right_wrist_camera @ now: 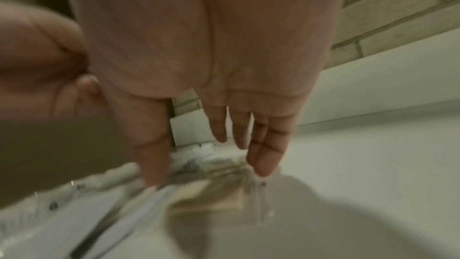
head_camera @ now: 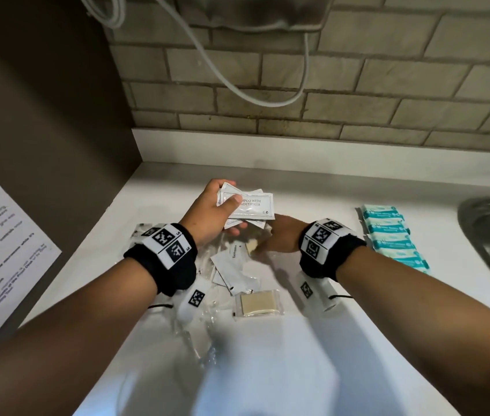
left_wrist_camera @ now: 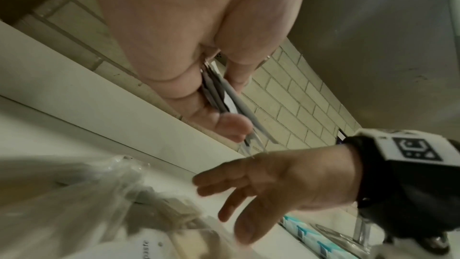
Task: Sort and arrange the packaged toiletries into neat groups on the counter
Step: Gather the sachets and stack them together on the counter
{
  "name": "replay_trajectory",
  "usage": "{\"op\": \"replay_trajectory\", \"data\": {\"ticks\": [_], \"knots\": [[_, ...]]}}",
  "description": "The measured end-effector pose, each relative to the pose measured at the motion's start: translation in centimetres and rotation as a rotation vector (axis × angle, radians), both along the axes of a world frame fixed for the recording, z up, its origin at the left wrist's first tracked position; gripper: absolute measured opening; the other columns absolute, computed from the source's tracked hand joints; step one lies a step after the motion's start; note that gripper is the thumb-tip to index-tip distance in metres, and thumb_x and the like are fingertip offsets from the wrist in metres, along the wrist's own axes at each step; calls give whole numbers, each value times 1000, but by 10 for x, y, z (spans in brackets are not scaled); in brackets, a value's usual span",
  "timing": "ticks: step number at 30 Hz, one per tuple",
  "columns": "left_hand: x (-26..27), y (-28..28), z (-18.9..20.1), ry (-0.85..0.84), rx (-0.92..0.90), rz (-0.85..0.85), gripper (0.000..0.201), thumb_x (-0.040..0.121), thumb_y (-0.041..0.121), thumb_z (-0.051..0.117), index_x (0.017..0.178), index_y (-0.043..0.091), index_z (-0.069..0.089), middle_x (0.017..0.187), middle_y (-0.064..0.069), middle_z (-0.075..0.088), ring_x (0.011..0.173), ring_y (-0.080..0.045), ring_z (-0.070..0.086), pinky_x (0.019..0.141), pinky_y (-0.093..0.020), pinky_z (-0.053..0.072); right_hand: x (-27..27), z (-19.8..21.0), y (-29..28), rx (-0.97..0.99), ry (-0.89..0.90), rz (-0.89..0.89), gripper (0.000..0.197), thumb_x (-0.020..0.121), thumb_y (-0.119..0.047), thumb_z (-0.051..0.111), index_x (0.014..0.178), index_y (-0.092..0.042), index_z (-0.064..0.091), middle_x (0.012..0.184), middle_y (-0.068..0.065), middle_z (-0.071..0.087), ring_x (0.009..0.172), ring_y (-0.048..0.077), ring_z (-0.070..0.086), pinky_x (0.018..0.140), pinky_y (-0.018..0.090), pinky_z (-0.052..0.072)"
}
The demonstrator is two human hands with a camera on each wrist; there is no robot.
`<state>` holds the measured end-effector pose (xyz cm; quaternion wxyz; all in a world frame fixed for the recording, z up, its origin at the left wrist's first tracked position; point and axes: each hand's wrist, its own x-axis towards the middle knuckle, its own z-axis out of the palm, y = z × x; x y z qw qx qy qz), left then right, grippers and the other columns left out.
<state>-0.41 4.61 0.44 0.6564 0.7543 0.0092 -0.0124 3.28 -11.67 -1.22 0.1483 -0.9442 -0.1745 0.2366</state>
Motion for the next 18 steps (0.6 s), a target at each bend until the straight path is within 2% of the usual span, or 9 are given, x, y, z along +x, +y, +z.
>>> {"op": "replay_trajectory", "data": {"ticks": [3, 5, 7, 8, 10, 13, 15, 16, 18], "knots": [[-7, -17, 4, 12, 9, -12, 24, 100, 14, 49, 122, 17, 42, 110, -16, 65, 61, -19, 69, 50, -26, 56, -4, 8, -31, 166, -46, -103, 74, 73, -24, 77, 139, -20, 43, 129, 2, 59, 95, 17, 56, 82, 27, 47], [-14, -33, 4, 20, 32, -24, 26, 99, 15, 50, 124, 16, 42, 113, -15, 62, 66, -23, 69, 54, -32, 58, -14, 21, -53, 308, -35, -143, 89, 71, -16, 78, 146, -20, 30, 138, 3, 50, 91, 18, 54, 79, 26, 45], [-24, -53, 2, 40, 59, -64, 26, 98, 18, 53, 123, 20, 44, 116, -13, 61, 78, -27, 71, 64, -42, 61, -34, 37, -73, 410, 27, -171, 108, 68, -17, 85, 151, -25, 16, 137, -1, 43, 94, 20, 60, 77, 30, 52], [-30, -63, 1, 50, 70, -91, 25, 97, 19, 54, 121, 25, 46, 115, -12, 62, 81, -26, 71, 67, -44, 61, -45, 44, -82, 432, 71, -192, 111, 67, -21, 87, 151, -28, 13, 130, -7, 43, 94, 19, 64, 71, 31, 56], [-43, -86, -1, 47, 90, -168, 24, 97, 20, 55, 118, 28, 47, 110, -7, 64, 77, -18, 70, 62, -32, 60, -64, 51, -101, 398, 121, -210, 100, 69, -24, 87, 147, -27, 25, 111, -13, 52, 81, 13, 66, 58, 27, 58], [-62, -117, -8, 36, 108, -307, 25, 96, 15, 57, 116, 24, 44, 99, -4, 64, 69, -8, 66, 53, -23, 52, -84, 47, -128, 213, 63, -183, 61, 67, -22, 87, 118, -16, 53, 95, 2, 66, 64, 12, 62, 49, 22, 53], [-70, -129, -17, 46, 193, -389, 32, 93, 16, 61, 115, 29, 43, 94, -7, 66, 73, -13, 65, 58, -32, 54, -97, 37, -145, 123, 34, -176, 49, 63, -25, 89, 98, -15, 56, 89, 3, 65, 66, 16, 61, 46, 23, 48], [-72, -134, -20, 62, 244, -433, 37, 90, 16, 64, 117, 30, 42, 97, -11, 67, 80, -19, 65, 66, -38, 56, -103, 33, -151, 71, 13, -166, 47, 61, -27, 89, 91, -16, 55, 85, 0, 63, 70, 17, 60, 49, 24, 45], [-75, -142, -25, 53, 438, -533, 45, 87, 19, 68, 122, 29, 42, 107, -11, 66, 93, -24, 65, 81, -38, 55, -116, 22, -158, -52, -46, -130, 46, 62, -31, 88, 90, -17, 55, 85, -3, 63, 82, 19, 60, 59, 25, 41]]}}
